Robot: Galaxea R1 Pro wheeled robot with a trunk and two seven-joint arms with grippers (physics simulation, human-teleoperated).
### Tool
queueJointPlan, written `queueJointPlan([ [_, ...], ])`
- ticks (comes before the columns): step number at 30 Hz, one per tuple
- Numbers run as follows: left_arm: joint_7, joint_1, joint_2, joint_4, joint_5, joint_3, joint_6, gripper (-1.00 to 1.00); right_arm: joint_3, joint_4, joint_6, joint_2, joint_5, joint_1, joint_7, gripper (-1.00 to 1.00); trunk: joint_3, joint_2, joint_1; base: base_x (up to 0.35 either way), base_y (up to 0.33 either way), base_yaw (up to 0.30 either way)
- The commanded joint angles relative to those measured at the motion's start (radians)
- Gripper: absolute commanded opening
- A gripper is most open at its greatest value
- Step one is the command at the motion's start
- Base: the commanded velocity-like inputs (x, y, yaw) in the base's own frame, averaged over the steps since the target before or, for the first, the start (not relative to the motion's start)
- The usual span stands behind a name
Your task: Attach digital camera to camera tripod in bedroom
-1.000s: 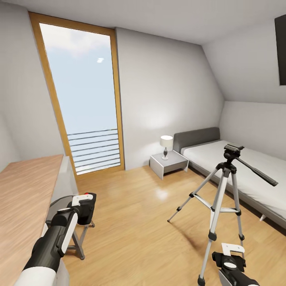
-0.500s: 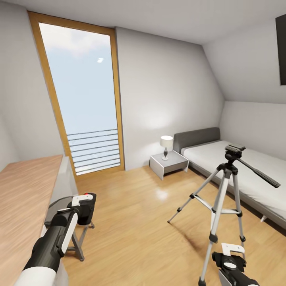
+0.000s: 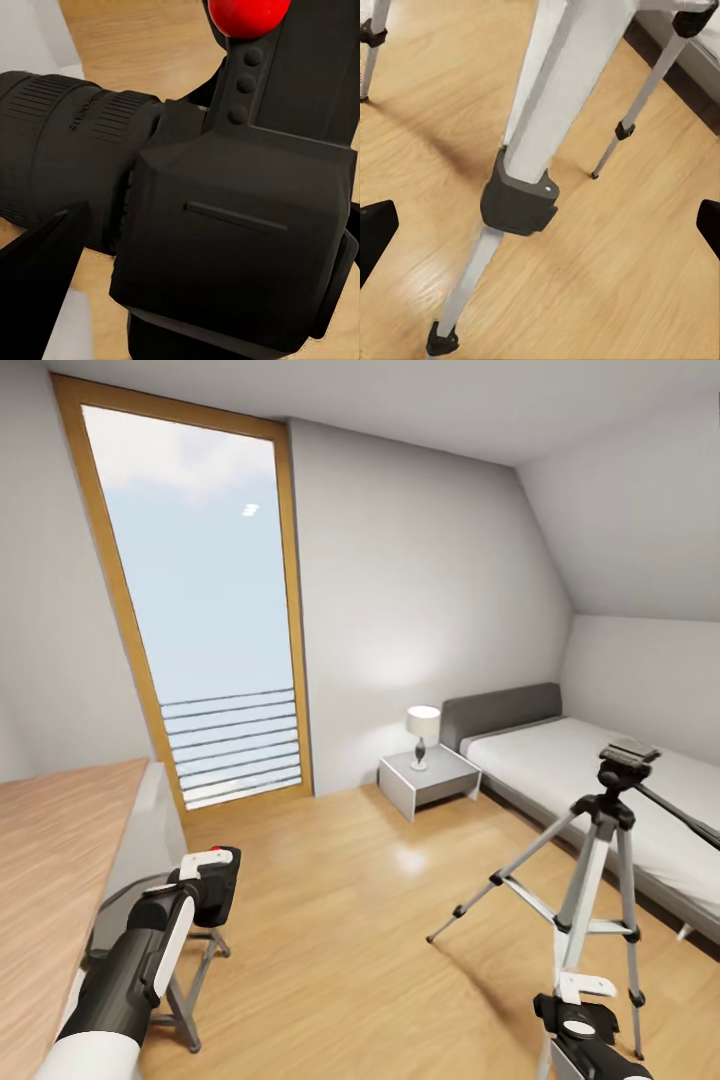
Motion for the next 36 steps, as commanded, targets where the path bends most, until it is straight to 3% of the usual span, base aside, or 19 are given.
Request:
queueJointPlan([
  [1, 0.004, 0.000, 0.000, -0.001, 0.002, -0.001, 0.004, -1.00, -0.002, 0.001, -0.005, 0.000, -0.003, 0.000, 0.000, 1.00, 0.000, -0.001, 0.001, 0.301, 0.000, 0.091],
  [13, 0.004, 0.000, -0.001, -0.003, 0.002, -0.001, 0.004, -1.00, -0.002, 0.001, -0.006, -0.001, -0.002, 0.000, 0.000, 1.00, 0.000, -0.001, 0.001, 0.095, 0.000, 0.189],
  [25, 0.004, 0.000, -0.001, -0.002, 0.002, -0.002, 0.004, -1.00, -0.002, 0.001, -0.006, -0.001, -0.002, 0.000, -0.001, 1.00, 0.000, -0.001, 0.001, 0.024, 0.000, 0.026],
  [36, 0.004, 0.000, 0.000, -0.002, 0.002, -0.002, 0.001, -1.00, -0.002, 0.001, -0.006, -0.001, -0.002, 0.000, -0.001, 1.00, 0.000, -0.001, 0.001, 0.219, 0.000, 0.001],
])
